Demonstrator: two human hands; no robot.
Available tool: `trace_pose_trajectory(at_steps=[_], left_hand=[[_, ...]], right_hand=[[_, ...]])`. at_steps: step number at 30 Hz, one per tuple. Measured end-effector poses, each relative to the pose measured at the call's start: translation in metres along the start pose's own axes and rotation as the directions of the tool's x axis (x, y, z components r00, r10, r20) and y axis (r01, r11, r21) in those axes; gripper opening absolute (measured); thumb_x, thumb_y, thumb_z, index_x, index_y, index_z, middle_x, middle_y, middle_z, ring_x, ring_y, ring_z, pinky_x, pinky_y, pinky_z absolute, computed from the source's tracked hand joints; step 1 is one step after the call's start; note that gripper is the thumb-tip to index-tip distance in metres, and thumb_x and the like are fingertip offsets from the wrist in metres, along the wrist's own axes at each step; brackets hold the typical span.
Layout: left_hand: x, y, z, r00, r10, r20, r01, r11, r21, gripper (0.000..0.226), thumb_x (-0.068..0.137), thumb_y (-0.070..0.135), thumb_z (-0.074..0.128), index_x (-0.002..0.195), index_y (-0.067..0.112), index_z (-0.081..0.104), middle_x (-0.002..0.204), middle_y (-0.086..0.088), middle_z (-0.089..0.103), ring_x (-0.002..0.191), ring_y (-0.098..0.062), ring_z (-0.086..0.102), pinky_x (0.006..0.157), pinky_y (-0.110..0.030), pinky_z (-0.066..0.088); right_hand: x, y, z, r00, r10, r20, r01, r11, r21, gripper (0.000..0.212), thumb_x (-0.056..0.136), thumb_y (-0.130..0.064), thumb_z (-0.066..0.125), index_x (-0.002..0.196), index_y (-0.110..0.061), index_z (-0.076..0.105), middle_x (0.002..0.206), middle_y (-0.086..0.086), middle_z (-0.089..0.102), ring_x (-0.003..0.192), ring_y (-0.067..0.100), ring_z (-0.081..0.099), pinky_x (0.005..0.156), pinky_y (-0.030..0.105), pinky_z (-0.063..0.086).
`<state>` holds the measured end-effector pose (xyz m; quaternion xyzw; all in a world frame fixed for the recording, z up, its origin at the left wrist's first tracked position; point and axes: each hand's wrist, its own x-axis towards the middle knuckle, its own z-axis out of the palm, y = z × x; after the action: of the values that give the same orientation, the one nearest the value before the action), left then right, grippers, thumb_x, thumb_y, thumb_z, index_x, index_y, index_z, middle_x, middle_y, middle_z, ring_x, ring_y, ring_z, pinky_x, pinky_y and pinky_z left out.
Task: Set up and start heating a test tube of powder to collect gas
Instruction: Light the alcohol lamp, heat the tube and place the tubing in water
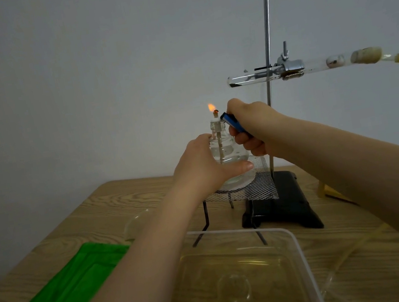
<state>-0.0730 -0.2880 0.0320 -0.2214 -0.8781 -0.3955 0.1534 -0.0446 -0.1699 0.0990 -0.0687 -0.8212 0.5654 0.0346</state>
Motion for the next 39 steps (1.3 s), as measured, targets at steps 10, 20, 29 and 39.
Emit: trace_pose_trajectory(at_steps=[10,20,29,39], left_hand=[[0.001,-0.002,0.001,1.0,-0.003,-0.012,0.003,1.0,0.012,0.064,0.059,0.058,0.079,0.109,0.029,0.053,0.101,0.012,0.056,0.087,-0.004,0.054,0.065,-0.024,0.043],[0.002,-0.003,0.002,1.0,0.007,-0.015,-0.007,1.0,0.018,0.061,0.059,0.058,0.079,0.106,0.032,0.051,0.096,0.015,0.054,0.082,0.0,0.052,0.062,-0.02,0.04],[0.004,-0.006,0.003,1.0,-0.002,-0.018,0.002,1.0,0.018,0.061,0.056,0.06,0.079,0.103,0.032,0.052,0.097,0.014,0.056,0.085,-0.002,0.055,0.068,-0.026,0.047],[0.007,-0.009,0.007,0.999,-0.026,-0.02,0.027,1.0,0.016,0.076,0.048,0.067,0.077,0.111,0.031,0.053,0.104,0.012,0.06,0.091,-0.006,0.059,0.077,-0.033,0.053]], right_hand=[[0.001,0.0,-0.001,1.0,0.016,-0.003,-0.016,1.0,0.004,0.034,0.088,-0.033,0.036,0.063,-0.011,0.044,0.051,0.0,0.038,0.035,0.01,0.025,0.035,0.014,0.022],[-0.001,0.003,-0.003,1.0,0.019,0.017,-0.02,0.999,0.031,0.034,0.088,-0.033,0.036,0.063,-0.011,0.045,0.05,0.0,0.038,0.035,0.01,0.026,0.035,0.013,0.023],[-0.002,0.005,-0.005,0.999,0.022,0.026,-0.024,0.997,0.078,0.039,0.089,-0.039,0.039,0.064,-0.01,0.047,0.05,0.0,0.039,0.033,0.009,0.027,0.034,0.013,0.024],[-0.003,0.013,-0.013,0.998,0.061,0.028,-0.064,0.991,0.12,0.043,0.089,-0.046,0.04,0.067,-0.01,0.049,0.051,0.001,0.04,0.035,0.01,0.028,0.034,0.014,0.024]])
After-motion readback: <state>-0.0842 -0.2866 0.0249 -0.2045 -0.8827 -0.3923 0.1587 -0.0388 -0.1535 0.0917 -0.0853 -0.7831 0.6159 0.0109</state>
